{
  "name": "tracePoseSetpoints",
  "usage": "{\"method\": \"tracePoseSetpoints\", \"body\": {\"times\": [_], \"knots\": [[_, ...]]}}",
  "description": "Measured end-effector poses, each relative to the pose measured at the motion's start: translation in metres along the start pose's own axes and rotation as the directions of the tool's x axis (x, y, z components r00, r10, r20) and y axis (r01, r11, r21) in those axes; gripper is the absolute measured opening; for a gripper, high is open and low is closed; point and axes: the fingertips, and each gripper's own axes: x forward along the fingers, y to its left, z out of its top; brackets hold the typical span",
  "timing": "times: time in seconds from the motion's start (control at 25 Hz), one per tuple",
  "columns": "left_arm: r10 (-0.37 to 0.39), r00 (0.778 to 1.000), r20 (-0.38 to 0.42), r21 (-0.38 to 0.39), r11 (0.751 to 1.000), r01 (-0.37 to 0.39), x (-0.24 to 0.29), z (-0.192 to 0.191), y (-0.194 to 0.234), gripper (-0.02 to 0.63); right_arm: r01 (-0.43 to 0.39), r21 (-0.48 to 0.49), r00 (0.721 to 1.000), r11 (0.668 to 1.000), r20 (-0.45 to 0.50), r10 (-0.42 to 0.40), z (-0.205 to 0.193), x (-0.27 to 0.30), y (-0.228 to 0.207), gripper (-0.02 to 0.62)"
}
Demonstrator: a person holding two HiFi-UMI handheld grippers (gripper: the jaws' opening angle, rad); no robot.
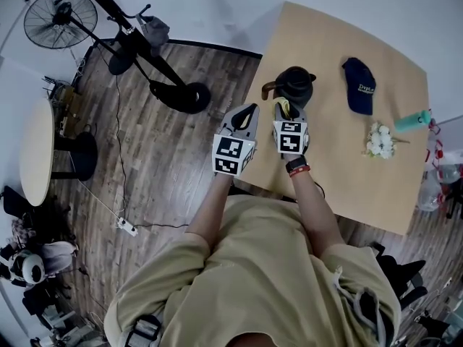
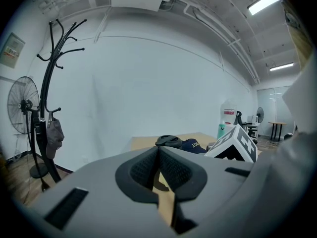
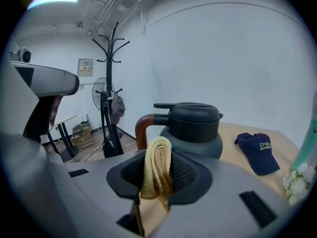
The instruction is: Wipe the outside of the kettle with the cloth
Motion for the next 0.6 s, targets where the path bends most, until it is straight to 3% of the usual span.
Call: {"method": "tracePoseSetpoints", "body": {"times": [0.6], "knots": [[0.006,1.000,-0.019,0.012,1.000,-0.005,0.011,0.002,-0.032,0.023,-0.029,0.044,1.000,0.999,-0.003,0.029,-0.008,-0.023,-0.026,0.120]]}}
